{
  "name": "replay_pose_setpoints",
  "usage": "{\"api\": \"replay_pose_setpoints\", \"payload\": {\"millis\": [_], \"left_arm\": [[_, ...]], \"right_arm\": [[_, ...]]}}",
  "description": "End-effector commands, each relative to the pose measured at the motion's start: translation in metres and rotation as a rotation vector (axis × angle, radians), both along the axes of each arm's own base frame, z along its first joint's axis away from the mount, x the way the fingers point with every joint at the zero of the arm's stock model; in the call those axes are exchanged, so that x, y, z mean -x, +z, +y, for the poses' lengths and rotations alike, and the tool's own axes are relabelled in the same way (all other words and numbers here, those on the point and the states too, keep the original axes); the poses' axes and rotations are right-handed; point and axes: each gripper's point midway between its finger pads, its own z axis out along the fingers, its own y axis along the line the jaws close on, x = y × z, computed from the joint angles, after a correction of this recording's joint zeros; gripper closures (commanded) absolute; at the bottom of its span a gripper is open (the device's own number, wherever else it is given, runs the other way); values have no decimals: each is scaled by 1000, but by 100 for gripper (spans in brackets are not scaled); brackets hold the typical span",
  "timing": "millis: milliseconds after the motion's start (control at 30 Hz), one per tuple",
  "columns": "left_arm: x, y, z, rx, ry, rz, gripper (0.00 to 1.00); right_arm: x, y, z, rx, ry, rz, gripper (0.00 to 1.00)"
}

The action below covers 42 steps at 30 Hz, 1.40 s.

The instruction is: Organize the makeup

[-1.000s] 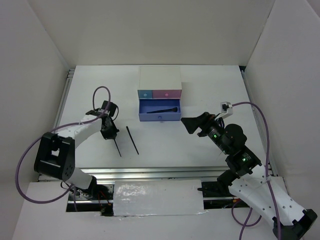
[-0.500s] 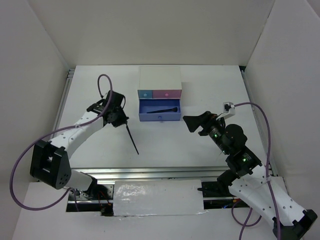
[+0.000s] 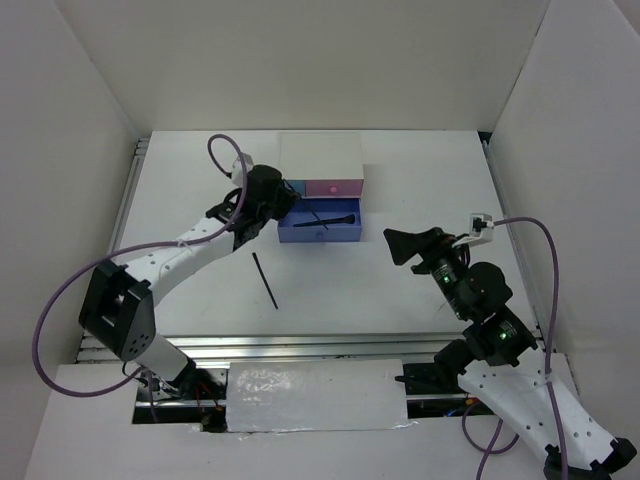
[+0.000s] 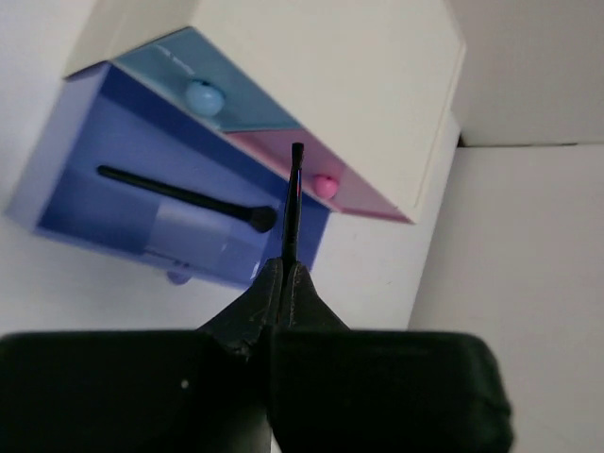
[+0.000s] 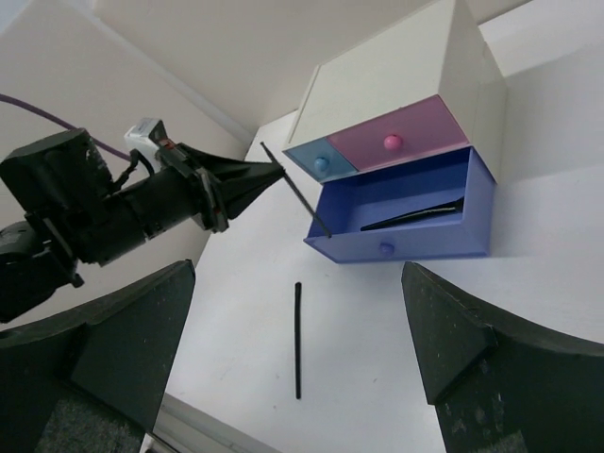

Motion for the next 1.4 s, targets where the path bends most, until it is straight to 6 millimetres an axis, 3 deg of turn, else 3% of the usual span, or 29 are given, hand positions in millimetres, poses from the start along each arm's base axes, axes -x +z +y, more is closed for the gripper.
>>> {"api": "replay_pose_setpoints", "payload": {"millis": [0, 67, 100, 133, 367, 633, 1000, 1167, 1300, 1367], "left_arm": [[-37, 48, -17, 176, 108, -211, 100], [-43, 46, -13, 190, 161, -252, 100], [-44, 32, -14, 192, 174, -245, 100], [-48, 41, -15, 227, 185, -298, 100], [-63, 15, -10, 209, 284, -346, 100], [-60, 12, -16, 220, 322, -405, 98], [-54, -16, -28, 231, 324, -397, 94], [-53, -29, -29, 243, 334, -385, 90], [-52, -39, -32, 238, 339, -368, 77], [-51, -43, -35, 239, 335, -362, 75]], "right_arm": [[2, 14, -12, 2, -45, -36, 2], [3, 15, -12, 0, -45, -39, 2], [3, 15, -12, -2, -42, -41, 2], [4, 15, -12, -2, -39, -41, 2], [7, 15, -9, -9, -18, -49, 2], [6, 13, -2, -8, 14, -45, 2], [7, 14, -3, -6, 13, -50, 2], [8, 15, -2, -4, 19, -53, 2], [8, 15, -1, -3, 23, -55, 2], [9, 15, -2, -3, 22, -55, 2]]}}
